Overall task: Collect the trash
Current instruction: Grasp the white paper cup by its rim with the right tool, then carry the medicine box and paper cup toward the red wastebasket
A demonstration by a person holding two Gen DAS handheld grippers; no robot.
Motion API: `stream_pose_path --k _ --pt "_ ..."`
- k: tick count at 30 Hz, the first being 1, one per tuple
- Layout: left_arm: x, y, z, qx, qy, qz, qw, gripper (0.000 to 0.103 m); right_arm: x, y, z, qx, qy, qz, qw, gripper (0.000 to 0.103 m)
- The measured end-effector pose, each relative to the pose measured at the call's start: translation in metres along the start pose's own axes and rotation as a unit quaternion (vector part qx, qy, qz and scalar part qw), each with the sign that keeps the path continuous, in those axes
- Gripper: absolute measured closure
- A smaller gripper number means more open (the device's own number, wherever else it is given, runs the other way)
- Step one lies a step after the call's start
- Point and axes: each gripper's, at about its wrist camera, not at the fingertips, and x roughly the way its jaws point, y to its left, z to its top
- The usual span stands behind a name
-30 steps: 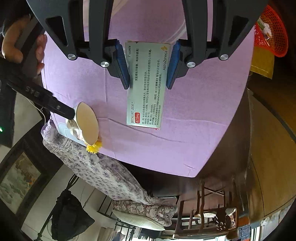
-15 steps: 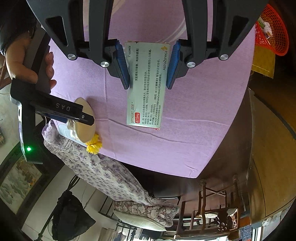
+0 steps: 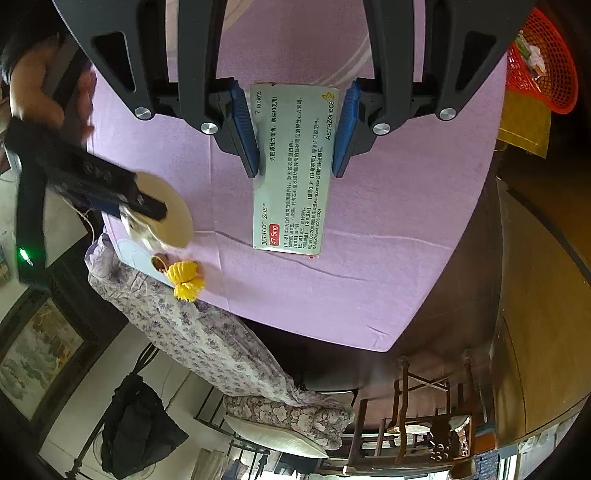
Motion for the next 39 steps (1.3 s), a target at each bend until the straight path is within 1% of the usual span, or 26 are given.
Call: stream_pose_path --k 4,9,15,19,23,26,30,34,39 --pt "-0.007 0.002 -0.001 -0.008 -0.004 -0.005 0.9999 0.063 -0.021 0.001 -0.017 0.011 -0.006 0.013 1.0 0.026" --pt "-0.023 0.001 -0.008 -0.011 -0.013 -0.014 0.9998 0.063 -0.045 0.006 -0.044 0.022 -0.004 0.028 0.999 0.026" --pt "-0.057 0.006 -0.032 -0.006 -0.03 -0.021 0.9993 0.063 -0.067 0.014 -0.07 0.03 -0.003 0.048 0.998 0.026" --pt "-0.076 0.018 -0.049 -0.006 -0.034 -0.019 0.9992 0.063 -0.079 0.027 -0.083 0.023 -0.002 0.062 0.998 0.026" --pt "-0.096 0.037 -0.066 -0.02 -0.035 -0.017 0.999 0.063 -0.09 0.048 -0.091 0.008 -0.002 0.078 0.997 0.026" --pt "-0.112 0.056 -0.075 -0.041 -0.044 -0.018 0.9981 0.063 -0.098 0.07 -0.096 -0.008 -0.002 0.092 0.996 0.026" --pt "-0.135 0.086 -0.085 -0.069 -0.058 -0.013 0.9959 0.063 -0.107 0.109 -0.101 -0.041 0.0 0.115 0.993 0.026" --pt "-0.157 0.126 -0.095 -0.105 -0.07 -0.007 0.992 0.063 -0.113 0.148 -0.102 -0.069 0.002 0.137 0.988 0.026" --pt "-0.183 0.179 -0.109 -0.147 -0.087 0.026 0.9849 0.063 -0.116 0.206 -0.102 -0.107 0.01 0.17 0.98 0.026"
